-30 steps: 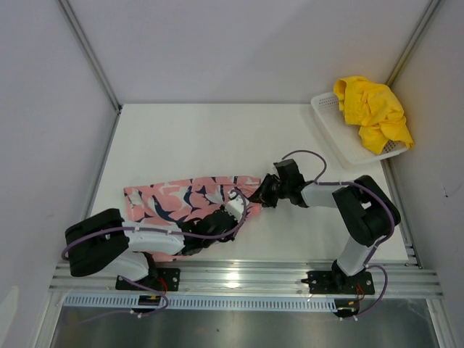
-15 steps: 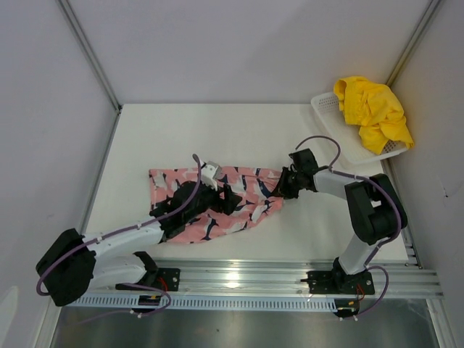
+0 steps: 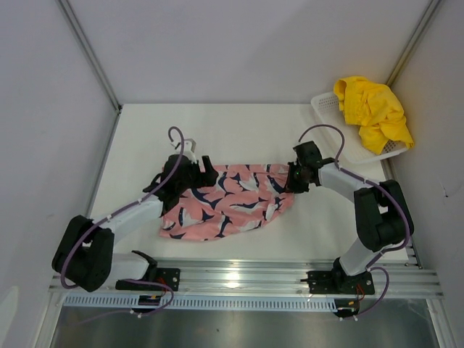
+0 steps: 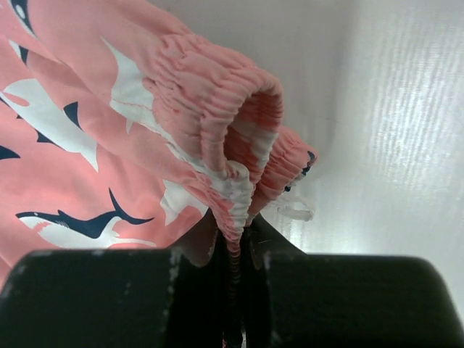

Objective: Fold and stack the shorts

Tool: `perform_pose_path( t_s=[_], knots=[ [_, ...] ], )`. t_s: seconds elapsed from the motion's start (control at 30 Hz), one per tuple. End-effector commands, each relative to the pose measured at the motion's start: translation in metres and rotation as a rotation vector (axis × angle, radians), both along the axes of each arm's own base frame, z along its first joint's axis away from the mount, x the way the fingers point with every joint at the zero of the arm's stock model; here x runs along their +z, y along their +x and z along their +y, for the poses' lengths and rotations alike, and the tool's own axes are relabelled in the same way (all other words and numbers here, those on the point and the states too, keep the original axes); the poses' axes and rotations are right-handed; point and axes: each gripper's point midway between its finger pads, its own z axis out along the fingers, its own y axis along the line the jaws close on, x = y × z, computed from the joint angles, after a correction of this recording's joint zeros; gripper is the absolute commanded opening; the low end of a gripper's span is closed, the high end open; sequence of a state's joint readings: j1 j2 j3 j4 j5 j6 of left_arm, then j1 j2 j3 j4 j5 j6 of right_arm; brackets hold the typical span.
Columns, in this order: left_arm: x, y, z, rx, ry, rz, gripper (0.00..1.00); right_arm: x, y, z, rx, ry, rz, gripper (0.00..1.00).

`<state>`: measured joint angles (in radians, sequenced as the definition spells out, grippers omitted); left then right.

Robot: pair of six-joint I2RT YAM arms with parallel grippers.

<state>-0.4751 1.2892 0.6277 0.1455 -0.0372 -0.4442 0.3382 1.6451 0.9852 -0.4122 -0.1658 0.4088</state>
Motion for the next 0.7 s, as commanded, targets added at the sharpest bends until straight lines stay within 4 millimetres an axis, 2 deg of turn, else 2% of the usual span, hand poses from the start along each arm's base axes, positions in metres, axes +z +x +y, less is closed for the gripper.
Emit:
perform_pose_path(
  t_s=[0.0, 0.07, 0.1, 0.13, 0.17, 0.2, 0.27, 0.3, 0.4, 0.57, 0.63, 0.67],
  knots=[
    [0.051, 0.023, 0.025, 0.078, -0.06, -0.104, 0.92, 0.004, 0.01, -0.014, -0.025, -0.054, -0.031, 0.0],
    [0.065, 0.034, 0.045, 0.129, -0.067, -0.13, 0.95, 0.003, 0.014, -0.015, -0.04, -0.047, -0.035, 0.0],
    [0.064, 0.035, 0.052, 0.146, -0.059, -0.117, 0.96, 0.001, 0.015, -0.017, -0.052, -0.044, -0.03, 0.0],
    [0.066, 0.04, 0.068, 0.19, -0.055, -0.109, 0.98, 0.002, 0.017, -0.016, -0.056, -0.024, -0.029, 0.0],
    [0.066, 0.041, 0.072, 0.192, -0.067, -0.1, 0.99, 0.002, 0.02, -0.014, -0.058, -0.013, -0.036, 0.0],
    [0.064, 0.044, 0.086, 0.223, -0.079, -0.092, 0.99, 0.0, 0.022, -0.015, -0.068, -0.008, -0.03, 0.0],
    [0.055, 0.041, 0.094, 0.235, -0.115, -0.071, 0.99, 0.0, 0.026, -0.014, -0.076, 0.01, -0.034, 0.0],
    [0.053, 0.043, 0.107, 0.265, -0.125, -0.068, 0.98, 0.0, 0.028, -0.013, -0.078, 0.016, -0.033, 0.0],
    [0.037, 0.04, 0.127, 0.315, -0.139, -0.046, 0.96, -0.002, 0.034, -0.013, -0.089, 0.036, -0.031, 0.0],
    [0.024, 0.044, 0.141, 0.353, -0.123, -0.029, 0.85, -0.007, 0.036, -0.013, -0.091, 0.036, -0.022, 0.0],
    [0.01, 0.042, 0.139, 0.351, -0.12, 0.009, 0.82, -0.008, 0.035, -0.014, -0.094, 0.036, -0.02, 0.0],
    [0.007, 0.043, 0.147, 0.369, -0.125, 0.012, 0.8, -0.008, 0.035, -0.014, -0.095, 0.036, -0.019, 0.0]
  ],
)
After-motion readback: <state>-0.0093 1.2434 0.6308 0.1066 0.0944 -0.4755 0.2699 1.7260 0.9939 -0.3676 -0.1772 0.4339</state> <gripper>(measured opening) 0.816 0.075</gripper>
